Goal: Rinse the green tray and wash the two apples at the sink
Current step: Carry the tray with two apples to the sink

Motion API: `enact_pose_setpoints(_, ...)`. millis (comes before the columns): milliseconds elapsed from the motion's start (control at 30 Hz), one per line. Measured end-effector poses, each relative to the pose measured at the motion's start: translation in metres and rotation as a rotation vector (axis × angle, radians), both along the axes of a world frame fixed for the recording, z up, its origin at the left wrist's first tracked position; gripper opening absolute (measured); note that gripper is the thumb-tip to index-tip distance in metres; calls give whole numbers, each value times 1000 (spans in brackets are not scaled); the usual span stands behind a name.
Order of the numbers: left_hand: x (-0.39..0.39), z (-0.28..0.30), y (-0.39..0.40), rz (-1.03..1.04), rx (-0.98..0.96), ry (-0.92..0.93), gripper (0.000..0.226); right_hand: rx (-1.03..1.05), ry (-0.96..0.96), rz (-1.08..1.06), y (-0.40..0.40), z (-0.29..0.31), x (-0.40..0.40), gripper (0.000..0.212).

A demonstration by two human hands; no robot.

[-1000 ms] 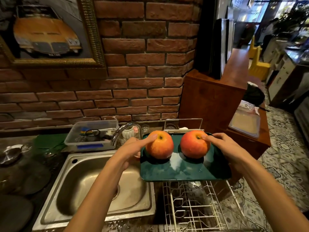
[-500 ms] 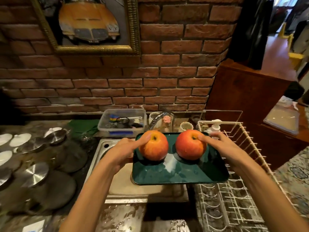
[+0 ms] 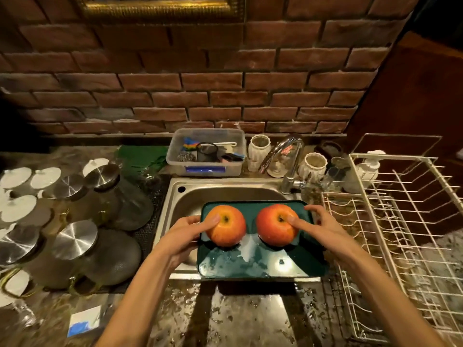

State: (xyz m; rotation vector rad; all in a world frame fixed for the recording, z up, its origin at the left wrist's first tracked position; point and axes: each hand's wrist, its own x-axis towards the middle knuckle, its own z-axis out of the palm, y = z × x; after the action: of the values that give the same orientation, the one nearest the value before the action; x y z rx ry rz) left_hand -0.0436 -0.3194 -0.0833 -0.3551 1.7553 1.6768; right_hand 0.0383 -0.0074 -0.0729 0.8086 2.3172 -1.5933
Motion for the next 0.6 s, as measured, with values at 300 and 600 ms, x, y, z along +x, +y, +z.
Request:
enact_pose_setpoints(300,-47,-94,-5,125,78,-105,100,0,-27,-37,-13,-100,-49,80)
enact_pose_setpoints(600,-96,-174,-3,70,104,-155,96,-11,-19,-48,-8,-186,-92,73)
